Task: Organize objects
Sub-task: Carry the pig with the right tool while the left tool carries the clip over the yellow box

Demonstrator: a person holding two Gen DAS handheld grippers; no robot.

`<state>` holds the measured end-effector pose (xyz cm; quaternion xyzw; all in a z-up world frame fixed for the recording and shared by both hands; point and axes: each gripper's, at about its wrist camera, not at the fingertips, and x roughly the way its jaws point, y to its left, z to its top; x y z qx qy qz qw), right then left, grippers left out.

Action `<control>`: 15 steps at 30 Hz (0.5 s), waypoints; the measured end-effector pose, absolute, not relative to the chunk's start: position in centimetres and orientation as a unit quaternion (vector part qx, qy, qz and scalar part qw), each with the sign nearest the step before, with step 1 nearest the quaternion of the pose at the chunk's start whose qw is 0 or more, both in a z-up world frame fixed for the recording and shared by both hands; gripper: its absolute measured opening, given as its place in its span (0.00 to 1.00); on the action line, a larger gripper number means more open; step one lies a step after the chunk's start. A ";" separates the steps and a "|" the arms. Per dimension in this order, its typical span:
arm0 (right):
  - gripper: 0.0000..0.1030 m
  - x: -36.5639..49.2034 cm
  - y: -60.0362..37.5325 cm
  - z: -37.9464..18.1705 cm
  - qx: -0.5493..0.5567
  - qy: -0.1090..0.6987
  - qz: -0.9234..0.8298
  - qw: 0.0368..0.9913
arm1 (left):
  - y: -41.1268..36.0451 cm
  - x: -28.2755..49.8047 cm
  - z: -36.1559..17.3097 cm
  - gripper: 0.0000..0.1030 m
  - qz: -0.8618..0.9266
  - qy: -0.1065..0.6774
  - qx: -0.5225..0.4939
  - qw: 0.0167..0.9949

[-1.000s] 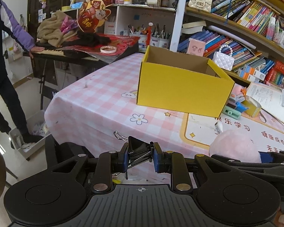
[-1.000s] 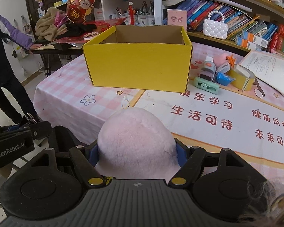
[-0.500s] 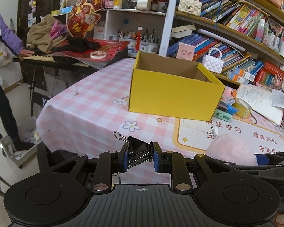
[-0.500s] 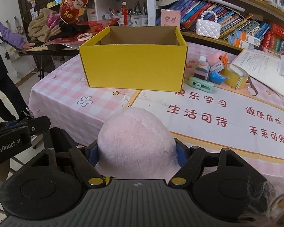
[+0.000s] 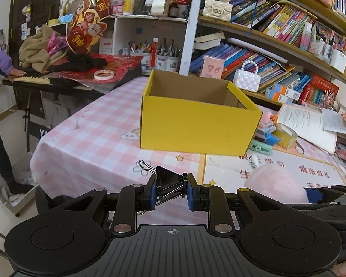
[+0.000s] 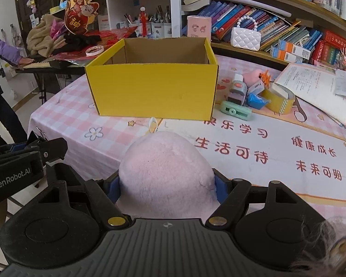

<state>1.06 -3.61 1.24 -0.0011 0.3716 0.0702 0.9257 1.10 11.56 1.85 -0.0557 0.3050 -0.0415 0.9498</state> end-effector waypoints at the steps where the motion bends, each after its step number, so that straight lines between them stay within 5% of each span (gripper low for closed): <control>1: 0.72 1.3 -3.6 1.4 0.001 0.371 0.071 0.926 | 11.5 1.4 2.0 0.22 -0.040 0.302 -0.056 0.951; 15: 0.72 8.1 -4.5 6.6 -0.006 0.271 0.081 0.959 | 11.0 7.8 6.9 0.22 -0.035 0.229 -0.047 0.972</control>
